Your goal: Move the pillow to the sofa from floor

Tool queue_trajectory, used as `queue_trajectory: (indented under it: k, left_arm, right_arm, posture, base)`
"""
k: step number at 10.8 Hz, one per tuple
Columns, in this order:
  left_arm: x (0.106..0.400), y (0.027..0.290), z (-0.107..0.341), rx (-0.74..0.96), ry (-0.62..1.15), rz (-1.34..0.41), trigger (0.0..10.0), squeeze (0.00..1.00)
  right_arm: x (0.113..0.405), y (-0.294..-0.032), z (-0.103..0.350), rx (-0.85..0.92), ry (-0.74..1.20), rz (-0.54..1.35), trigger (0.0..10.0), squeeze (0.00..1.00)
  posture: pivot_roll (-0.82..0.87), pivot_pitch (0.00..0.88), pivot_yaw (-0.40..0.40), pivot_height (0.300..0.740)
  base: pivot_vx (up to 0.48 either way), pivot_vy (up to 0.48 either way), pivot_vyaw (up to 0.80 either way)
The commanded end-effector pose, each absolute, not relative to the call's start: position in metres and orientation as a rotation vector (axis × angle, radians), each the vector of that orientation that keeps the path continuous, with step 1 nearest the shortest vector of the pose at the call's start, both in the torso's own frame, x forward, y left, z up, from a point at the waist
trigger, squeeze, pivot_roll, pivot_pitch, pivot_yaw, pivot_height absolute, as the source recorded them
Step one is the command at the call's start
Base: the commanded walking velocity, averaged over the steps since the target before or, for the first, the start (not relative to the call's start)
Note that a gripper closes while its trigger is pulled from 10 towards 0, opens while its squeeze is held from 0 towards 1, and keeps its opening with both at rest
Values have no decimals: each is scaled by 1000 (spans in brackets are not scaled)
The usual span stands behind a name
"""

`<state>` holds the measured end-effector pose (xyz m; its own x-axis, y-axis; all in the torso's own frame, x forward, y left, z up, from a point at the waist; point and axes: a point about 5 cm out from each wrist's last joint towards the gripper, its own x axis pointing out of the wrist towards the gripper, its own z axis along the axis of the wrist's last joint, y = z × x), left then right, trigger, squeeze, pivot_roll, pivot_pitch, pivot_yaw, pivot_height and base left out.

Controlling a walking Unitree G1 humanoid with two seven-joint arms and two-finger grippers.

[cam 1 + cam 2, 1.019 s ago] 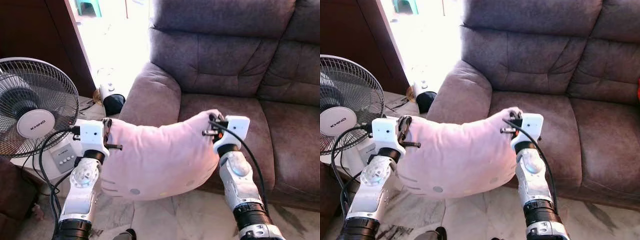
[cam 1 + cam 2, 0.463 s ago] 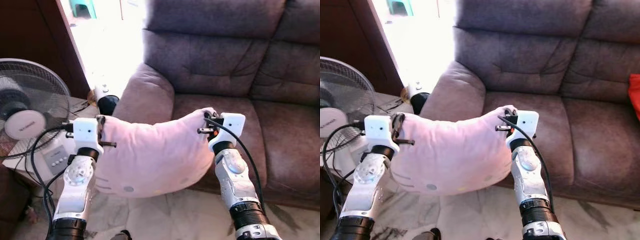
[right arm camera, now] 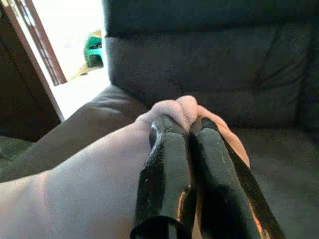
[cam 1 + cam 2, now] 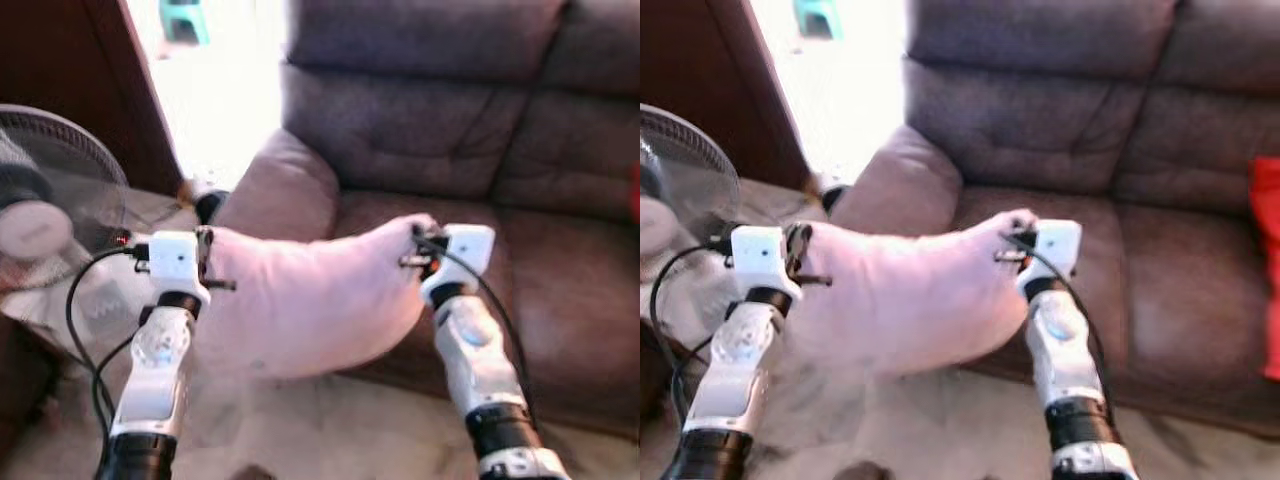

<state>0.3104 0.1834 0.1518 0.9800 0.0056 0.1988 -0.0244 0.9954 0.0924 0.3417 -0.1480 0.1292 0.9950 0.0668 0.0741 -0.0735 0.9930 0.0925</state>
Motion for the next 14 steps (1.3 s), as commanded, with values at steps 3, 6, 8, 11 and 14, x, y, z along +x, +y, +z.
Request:
queue_trajectory:
  k: [3, 6, 8, 11, 14]
  left_arm:
    - [312, 193, 173, 76, -273, 51, 10000, 0]
    - [312, 192, 176, 70, -277, 52, 10000, 0]
    - [313, 192, 176, 74, -274, 52, 10000, 0]
    - [313, 191, 178, 72, -278, 47, 10000, 0]
    - [313, 190, 180, 72, -282, 36, 10000, 0]
  right_arm:
    - [349, -140, 165, 112, -188, 93, 10000, 0]
    - [352, -138, 173, 111, -202, 88, 10000, 0]
    - [353, -137, 172, 125, -179, 91, 10000, 0]
    - [352, -129, 175, 124, -196, 115, 10000, 0]
    - [354, -127, 175, 142, -184, 122, 10000, 0]
  posture:
    - [162, 140, -29, 740]
    - [163, 139, -33, 740]
    - [163, 139, -35, 740]
    - [167, 138, -38, 740]
    - [168, 139, -38, 740]
  base:
    - [0, 0, 0]
    - [0, 0, 0]
    - [0, 0, -387]
    - [0, 0, 0]
    - [0, 0, -617]
